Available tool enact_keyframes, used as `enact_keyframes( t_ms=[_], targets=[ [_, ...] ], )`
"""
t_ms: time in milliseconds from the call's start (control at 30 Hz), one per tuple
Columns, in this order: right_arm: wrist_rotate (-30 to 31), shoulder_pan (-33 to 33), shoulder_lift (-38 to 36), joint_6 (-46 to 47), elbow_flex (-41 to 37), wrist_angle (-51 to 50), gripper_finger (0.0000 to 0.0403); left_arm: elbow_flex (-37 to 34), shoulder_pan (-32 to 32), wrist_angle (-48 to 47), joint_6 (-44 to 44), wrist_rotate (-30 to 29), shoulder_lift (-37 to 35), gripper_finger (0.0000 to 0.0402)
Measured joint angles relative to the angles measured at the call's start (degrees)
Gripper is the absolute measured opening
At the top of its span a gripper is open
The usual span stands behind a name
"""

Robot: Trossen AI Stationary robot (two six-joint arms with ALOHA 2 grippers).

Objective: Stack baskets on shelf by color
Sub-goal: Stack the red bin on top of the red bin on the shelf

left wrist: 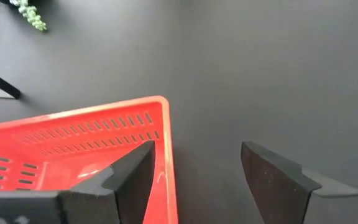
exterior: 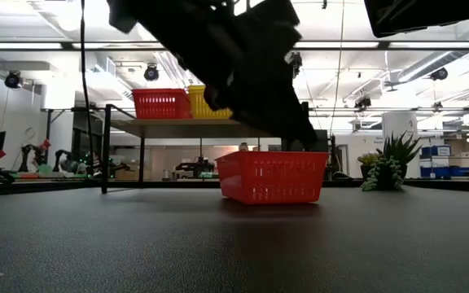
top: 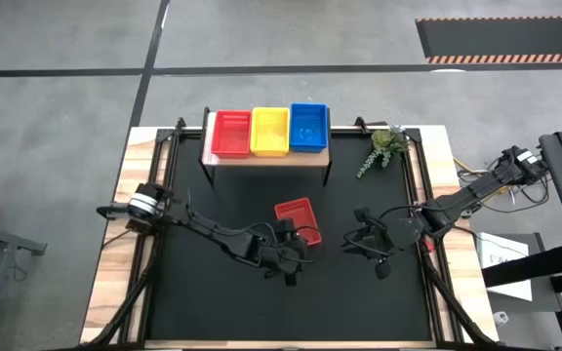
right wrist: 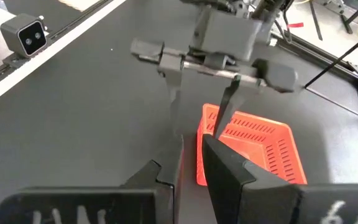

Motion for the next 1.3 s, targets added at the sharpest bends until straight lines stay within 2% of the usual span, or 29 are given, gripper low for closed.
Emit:
enact_keyframes(
  t_ms=[267, 633, 833, 1067, 1300],
  targets=[
    [0.0, 0.0, 0.0, 0.29, 0.0, 0.01, 0.0052, -0.46, 1.24, 0.59, -2.73, -0.11, 1.02, 0.0223],
    [-0.01, 0.0, 0.0, 0.11, -0.02, 0.04, 0.0052, -4.79, 2.26, 3.58, -4.46, -0.09, 1.02, 0.0217],
    [-0.02, 0.0, 0.0, -0.16, -0.04, 0.12, 0.0052, -4.99, 2.2, 3.68, -4.04, 2.25, 1.02, 0.0152],
    [-0.04, 0.0, 0.0, -0.14, -0.18, -0.05, 0.0052, -5.41, 1.87, 3.2, 0.41, 3.99, 0.32, 0.0014],
    [-0.06, 0.0, 0.02, 0.3, -1.05, 0.58, 0.0052, -5.31, 0.1, 0.1, 9.55, 5.09, -4.99, 0.0001]
  ],
)
